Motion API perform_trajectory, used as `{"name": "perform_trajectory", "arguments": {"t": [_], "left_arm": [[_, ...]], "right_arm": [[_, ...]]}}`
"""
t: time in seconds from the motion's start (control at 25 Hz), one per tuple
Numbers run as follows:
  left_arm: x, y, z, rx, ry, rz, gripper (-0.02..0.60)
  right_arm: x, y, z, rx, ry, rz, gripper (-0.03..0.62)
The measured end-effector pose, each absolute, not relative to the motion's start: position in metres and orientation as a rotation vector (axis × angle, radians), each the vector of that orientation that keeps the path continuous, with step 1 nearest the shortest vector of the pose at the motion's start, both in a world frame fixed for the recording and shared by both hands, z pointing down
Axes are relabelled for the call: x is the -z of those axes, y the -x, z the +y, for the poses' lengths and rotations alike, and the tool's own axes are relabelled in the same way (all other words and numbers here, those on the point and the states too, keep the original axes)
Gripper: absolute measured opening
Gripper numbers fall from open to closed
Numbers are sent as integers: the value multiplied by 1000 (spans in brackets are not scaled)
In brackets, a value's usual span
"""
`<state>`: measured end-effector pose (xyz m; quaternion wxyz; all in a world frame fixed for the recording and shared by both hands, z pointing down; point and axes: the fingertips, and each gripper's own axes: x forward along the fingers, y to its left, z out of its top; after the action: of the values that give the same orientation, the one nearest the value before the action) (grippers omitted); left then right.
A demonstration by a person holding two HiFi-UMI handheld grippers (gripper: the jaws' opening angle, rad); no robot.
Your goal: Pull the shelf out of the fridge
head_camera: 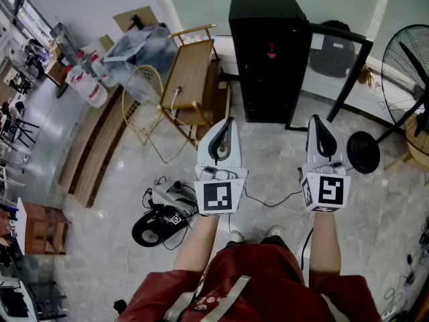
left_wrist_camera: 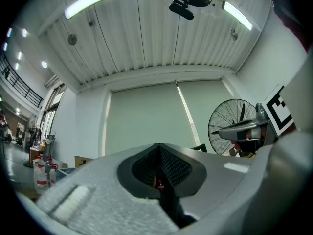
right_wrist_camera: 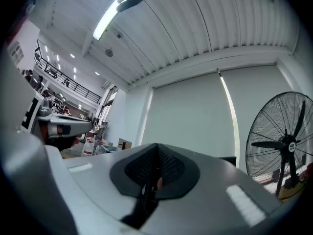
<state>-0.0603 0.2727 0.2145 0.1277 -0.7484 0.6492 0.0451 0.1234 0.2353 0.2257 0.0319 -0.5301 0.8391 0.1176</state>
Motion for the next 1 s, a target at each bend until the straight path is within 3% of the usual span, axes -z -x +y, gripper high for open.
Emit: {"name": "perform_trajectory", "arguments": {"t": [1.0], "left_arm": [[-227, -34, 237, -69, 2126, 1967, 0]], "right_arm": [[-242, -198, 193, -313, 1515, 2624, 0]]}}
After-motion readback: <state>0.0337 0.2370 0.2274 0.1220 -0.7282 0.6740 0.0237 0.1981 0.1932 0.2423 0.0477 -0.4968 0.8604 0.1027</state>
